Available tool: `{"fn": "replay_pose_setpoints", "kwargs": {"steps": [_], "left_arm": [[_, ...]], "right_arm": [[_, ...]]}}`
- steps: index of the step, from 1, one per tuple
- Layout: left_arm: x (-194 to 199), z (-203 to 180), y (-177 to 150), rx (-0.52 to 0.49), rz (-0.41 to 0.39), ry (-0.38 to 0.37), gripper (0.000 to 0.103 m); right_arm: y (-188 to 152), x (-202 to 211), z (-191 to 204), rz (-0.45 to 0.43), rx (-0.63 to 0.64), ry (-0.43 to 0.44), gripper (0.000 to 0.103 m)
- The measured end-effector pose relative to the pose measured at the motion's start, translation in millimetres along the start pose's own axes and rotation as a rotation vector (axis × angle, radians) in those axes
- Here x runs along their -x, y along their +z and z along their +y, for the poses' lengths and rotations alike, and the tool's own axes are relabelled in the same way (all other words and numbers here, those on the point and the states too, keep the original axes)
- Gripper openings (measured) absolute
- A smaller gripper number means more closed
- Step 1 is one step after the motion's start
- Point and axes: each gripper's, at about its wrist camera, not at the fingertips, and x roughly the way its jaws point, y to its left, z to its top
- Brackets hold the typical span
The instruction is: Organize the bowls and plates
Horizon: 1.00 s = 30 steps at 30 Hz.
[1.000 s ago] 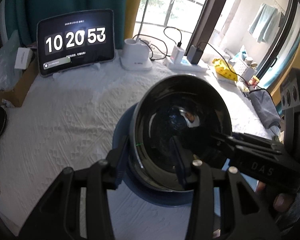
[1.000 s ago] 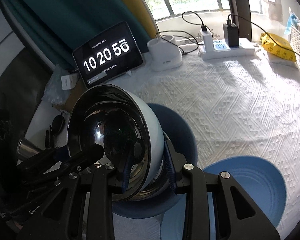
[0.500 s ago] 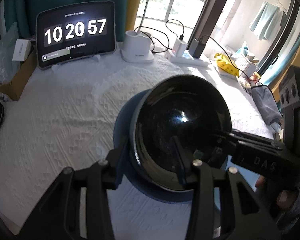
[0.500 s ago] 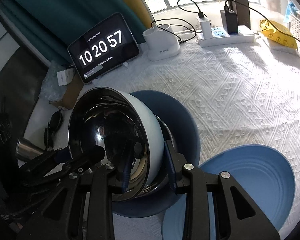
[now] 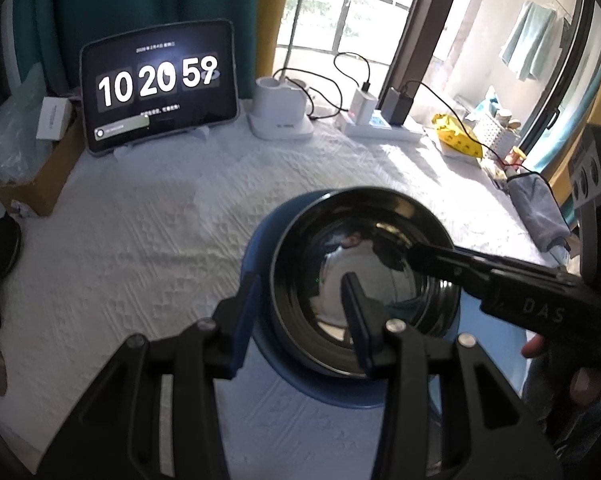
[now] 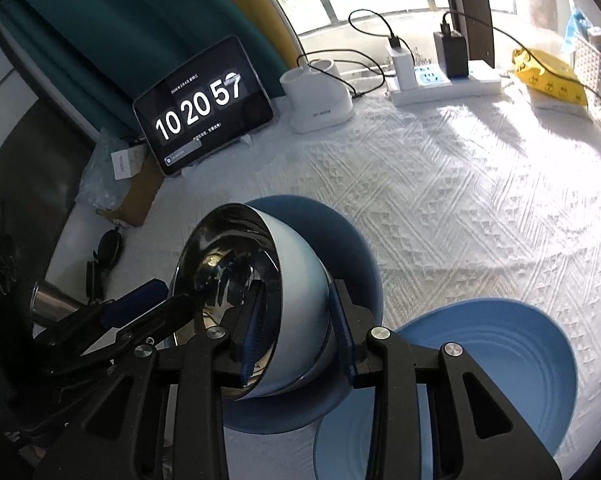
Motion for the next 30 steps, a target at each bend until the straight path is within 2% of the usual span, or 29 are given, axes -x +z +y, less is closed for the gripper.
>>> {"fn": "replay_pose_setpoints", "kwargs": {"steps": [10, 14, 23, 30], "left_arm": [[23, 5, 6, -0.014, -0.064, 0.019, 0.044], [23, 11, 5, -0.029, -0.07, 0.045, 0.044], [22, 42, 2, 0.066, -0.067, 0.047, 0.046], [8, 56, -4, 0.122, -0.028, 0.008, 0.046]], "right_arm": [[4, 16, 8, -0.032, 0.031, 0.001, 0.036], [7, 24, 7, -0.06, 0.034, 0.006, 0.05], [13, 33, -16, -0.088, -0.006, -0.012, 0.05], [10, 24, -36, -0.07, -0.029, -0.017, 0.05]]}}
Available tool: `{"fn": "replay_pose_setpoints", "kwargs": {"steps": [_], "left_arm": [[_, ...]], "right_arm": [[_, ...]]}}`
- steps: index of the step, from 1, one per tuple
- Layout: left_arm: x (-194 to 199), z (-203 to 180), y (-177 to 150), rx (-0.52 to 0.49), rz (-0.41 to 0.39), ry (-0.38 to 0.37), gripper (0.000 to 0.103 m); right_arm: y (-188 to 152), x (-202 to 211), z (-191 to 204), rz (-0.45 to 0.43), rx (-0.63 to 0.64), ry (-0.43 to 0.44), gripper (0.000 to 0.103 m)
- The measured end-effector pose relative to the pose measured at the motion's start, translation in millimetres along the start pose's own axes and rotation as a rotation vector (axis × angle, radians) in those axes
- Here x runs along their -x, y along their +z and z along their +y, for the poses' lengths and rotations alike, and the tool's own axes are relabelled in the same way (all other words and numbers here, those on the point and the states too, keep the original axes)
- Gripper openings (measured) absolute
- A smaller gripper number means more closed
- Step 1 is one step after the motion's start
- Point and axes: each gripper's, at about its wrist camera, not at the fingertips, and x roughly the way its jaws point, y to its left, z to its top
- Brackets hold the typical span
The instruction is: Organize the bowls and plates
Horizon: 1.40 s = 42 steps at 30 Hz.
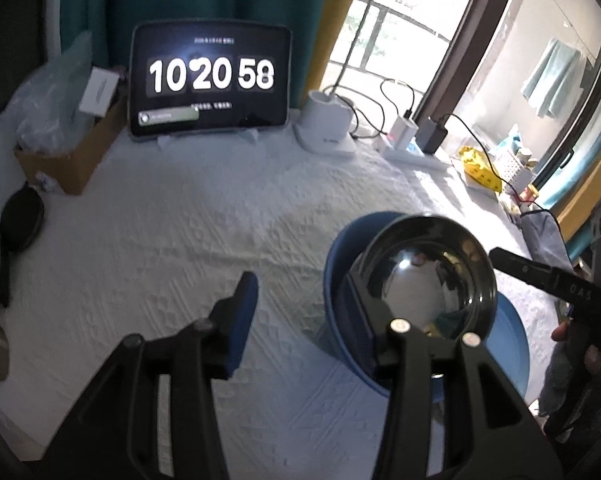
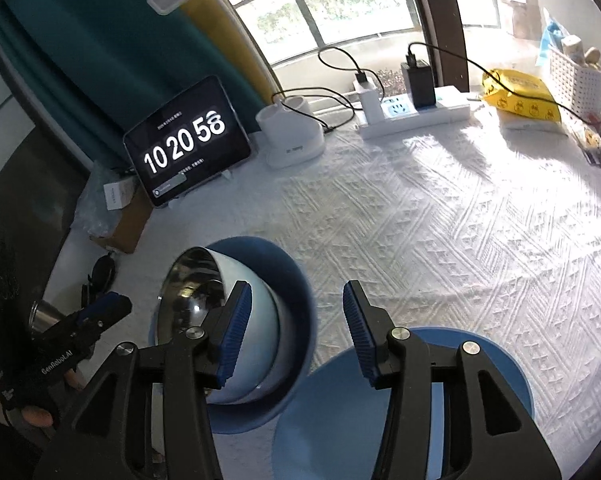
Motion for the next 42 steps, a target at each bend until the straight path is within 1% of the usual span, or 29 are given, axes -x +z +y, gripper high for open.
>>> {"fn": "replay_pose_setpoints", "kwargs": {"steps": [8, 13, 16, 20, 23, 26, 29, 30, 31, 33, 34, 35, 36, 37, 39, 42], "left_arm": [[-16, 2, -8, 0.001, 0.042, 0.016, 0.046], [-16, 1, -7, -0.015, 0.043, 0.01, 0.046], [-18, 1, -7, -0.024, 0.049, 0.007, 0.046], [-29, -3, -10, -0.034, 0.09, 0.004, 0.046], [-32, -6, -10, -0.04, 0.088, 0.011, 0.046], [-34, -5, -9, -0.043, 0.088, 0.004, 0.046], [-37, -5, -8, -0.057, 0.087, -0.008, 0.045], [-38, -5, -8, -0.06, 0.083, -0.008, 0.045], [-38, -6, -8, -0.062, 0.082, -0.011, 0.043], [-39, -6, -7, -0.063, 0.081, -0.034, 0.037], [-39, -6, -7, -0.063, 0.08, -0.046, 0.032], [-39, -7, -7, -0.062, 0.081, -0.06, 0.024], [-39, -9, -7, -0.06, 0.083, -0.073, 0.02], [-38, -12, -7, -0.061, 0.085, -0.082, 0.011], [-37, -18, -8, -0.071, 0.077, -0.065, 0.011], [-38, -16, -7, -0.056, 0.081, -0.074, 0.01]], "right_arm": [[-11, -17, -7, 0.047, 0.005, 0.015, 0.05], [-14, -22, -11, 0.056, 0.007, 0.025, 0.049], [-15, -26, -11, 0.067, 0.013, 0.031, 0.045], [-17, -32, -10, 0.086, 0.03, 0.042, 0.039], [-18, -35, -11, 0.084, 0.033, 0.049, 0.035], [-19, -38, -13, 0.088, 0.034, 0.046, 0.025], [-19, -41, -12, 0.093, 0.04, 0.059, 0.024], [-20, -43, -11, 0.093, 0.043, 0.06, 0.021], [-19, -44, -10, 0.092, 0.045, 0.06, 0.02], [-18, -45, -9, 0.09, 0.045, 0.066, 0.015], [-18, -45, -8, 0.091, 0.046, 0.067, 0.014], [-17, -46, -7, 0.09, 0.048, 0.066, 0.011], [-17, -46, -6, 0.086, 0.051, 0.058, 0.011], [-17, -45, -4, 0.083, 0.054, 0.052, 0.011], [-17, -46, -2, 0.075, 0.054, 0.035, 0.01], [-16, -46, -5, 0.073, 0.033, 0.035, 0.009]]}}
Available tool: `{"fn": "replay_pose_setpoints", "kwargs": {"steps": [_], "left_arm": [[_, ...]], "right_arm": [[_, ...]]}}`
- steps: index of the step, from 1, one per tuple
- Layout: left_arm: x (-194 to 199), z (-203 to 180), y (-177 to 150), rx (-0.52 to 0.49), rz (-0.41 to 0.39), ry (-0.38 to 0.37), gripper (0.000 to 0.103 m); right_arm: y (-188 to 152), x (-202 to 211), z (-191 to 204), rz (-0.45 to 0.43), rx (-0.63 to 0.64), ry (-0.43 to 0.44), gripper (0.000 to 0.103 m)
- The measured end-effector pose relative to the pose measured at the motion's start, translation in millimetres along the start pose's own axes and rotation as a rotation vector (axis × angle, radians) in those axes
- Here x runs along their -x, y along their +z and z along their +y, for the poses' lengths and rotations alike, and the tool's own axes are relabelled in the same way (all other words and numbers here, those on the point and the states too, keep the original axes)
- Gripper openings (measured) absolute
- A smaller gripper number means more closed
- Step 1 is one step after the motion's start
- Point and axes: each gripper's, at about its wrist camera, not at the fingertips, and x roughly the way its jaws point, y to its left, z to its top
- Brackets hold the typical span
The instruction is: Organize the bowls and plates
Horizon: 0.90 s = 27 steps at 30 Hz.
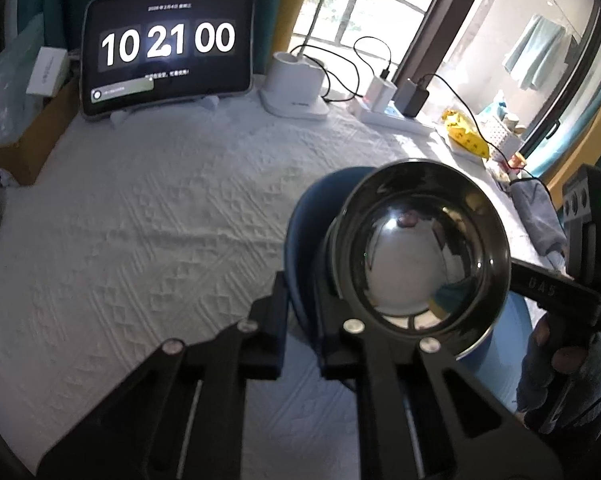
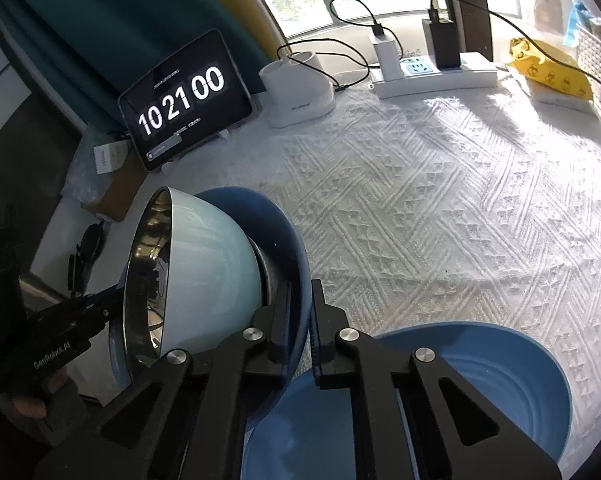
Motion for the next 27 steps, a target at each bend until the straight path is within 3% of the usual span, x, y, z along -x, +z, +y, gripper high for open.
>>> {"fn": "replay_pose_setpoints", "kwargs": {"steps": [12, 27], "left_arm": [[4, 2, -1, 0.005, 0.011, 0.004, 0.01], [36, -6, 3, -0.005, -0.041, -0.006, 0.01]], "right_arm": [[4, 2, 9, 0.006, 0.011, -0.02, 0.01], [9, 29, 26, -0.039, 0.044, -0.025, 0.01]]}}
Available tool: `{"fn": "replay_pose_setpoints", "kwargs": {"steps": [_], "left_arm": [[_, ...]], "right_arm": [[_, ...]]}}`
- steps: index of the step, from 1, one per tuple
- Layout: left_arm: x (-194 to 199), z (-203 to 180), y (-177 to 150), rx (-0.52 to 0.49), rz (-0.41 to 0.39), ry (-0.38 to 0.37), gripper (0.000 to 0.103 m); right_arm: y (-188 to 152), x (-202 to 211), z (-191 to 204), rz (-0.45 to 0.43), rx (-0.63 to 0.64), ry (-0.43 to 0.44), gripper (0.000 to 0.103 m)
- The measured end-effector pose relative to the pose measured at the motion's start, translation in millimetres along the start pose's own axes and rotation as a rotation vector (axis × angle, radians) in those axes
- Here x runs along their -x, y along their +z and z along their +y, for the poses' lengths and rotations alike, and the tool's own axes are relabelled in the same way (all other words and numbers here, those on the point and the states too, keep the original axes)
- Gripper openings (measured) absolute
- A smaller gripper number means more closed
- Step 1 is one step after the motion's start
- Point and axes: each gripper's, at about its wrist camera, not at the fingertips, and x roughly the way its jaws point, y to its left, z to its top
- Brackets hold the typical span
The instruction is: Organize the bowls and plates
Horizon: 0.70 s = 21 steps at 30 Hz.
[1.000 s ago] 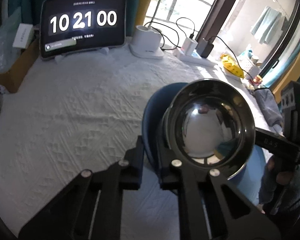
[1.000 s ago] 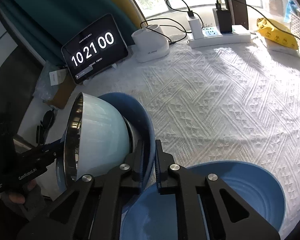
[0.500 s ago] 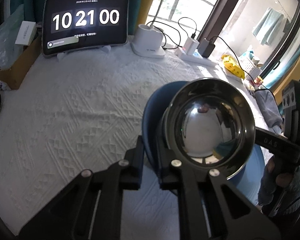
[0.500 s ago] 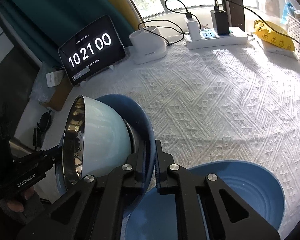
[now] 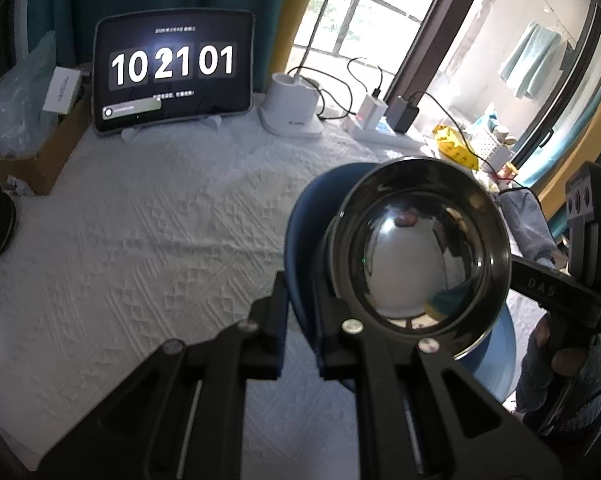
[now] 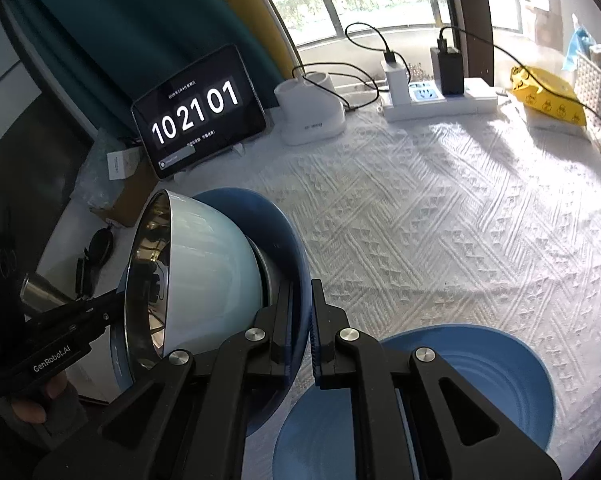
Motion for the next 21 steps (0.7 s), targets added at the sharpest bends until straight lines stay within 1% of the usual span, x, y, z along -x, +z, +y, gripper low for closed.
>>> {"fn": "replay_pose_setpoints", "kwargs": {"steps": [11, 21], "left_arm": [[15, -17, -4, -0.028, -0.019, -0.014, 0.01], [20, -42, -10, -0.059, -0.025, -0.035, 0.009]], "right_arm": [[-3, 29, 1, -0.033, -0.001, -0.014, 0.01], [-11, 56, -8, -0.061, -0.016, -0.036, 0.01]]}}
